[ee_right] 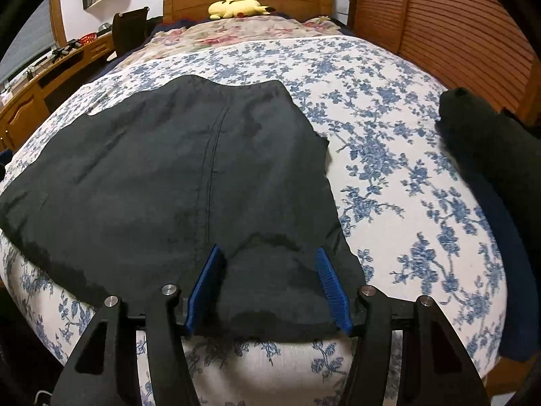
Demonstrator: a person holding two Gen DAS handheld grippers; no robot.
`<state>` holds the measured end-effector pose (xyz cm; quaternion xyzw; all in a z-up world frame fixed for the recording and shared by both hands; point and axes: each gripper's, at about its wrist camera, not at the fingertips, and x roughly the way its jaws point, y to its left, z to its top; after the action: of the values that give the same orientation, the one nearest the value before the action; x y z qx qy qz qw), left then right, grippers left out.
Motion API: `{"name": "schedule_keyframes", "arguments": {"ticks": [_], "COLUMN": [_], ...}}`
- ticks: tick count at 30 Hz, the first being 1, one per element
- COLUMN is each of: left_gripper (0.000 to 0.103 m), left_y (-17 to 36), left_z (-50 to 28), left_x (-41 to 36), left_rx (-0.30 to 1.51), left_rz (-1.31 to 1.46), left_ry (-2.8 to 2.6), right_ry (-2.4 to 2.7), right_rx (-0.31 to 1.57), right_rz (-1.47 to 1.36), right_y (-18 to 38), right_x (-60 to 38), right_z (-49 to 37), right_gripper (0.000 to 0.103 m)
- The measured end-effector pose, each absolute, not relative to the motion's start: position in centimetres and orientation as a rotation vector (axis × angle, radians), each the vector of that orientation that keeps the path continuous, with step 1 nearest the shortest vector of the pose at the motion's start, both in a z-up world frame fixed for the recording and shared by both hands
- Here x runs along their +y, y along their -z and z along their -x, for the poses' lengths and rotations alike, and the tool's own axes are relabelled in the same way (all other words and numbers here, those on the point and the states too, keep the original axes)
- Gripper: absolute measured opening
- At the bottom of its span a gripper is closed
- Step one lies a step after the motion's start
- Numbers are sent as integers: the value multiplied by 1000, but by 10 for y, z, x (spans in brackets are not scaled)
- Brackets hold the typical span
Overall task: Fold large clothes
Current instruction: 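Grasp the black jacket's folded edge with the right tool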
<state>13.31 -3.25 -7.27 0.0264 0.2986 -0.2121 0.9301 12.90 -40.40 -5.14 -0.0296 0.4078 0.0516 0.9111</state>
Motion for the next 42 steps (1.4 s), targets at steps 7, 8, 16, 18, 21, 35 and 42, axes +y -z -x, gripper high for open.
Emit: {"name": "schedule_keyframes", "arguments": {"ticks": [7, 8, 16, 18, 21, 35, 42], "left_gripper": [59, 59, 59, 59, 59, 59, 59], "left_y": [88, 90, 107, 111, 118, 122, 122], "left_z": [-131, -130, -120, -120, -122, -128, -128], "left_x": [-38, -39, -57, -61, -65, -63, -62], "left_rx": [642, 646, 678, 689, 709, 721, 722], "left_rz": [-64, -65, -100, -112, -125, -103, -102], "left_ry": [458, 462, 505, 513, 510, 504, 506], "right_ry": [-30, -19, 28, 23, 22, -19, -95], "right_rx": [759, 768, 817, 829, 855, 885, 902], "right_rz": [42, 39, -32, -42, -70, -188, -275], "right_y": [37, 39, 56, 57, 61, 66, 68], "right_x": [-419, -420, -427, -425, -426, -432, -436], "right_z": [-113, -114, -127, -129, -133, -126, -127], "right_gripper": [64, 65, 67, 67, 71, 74, 46]}}
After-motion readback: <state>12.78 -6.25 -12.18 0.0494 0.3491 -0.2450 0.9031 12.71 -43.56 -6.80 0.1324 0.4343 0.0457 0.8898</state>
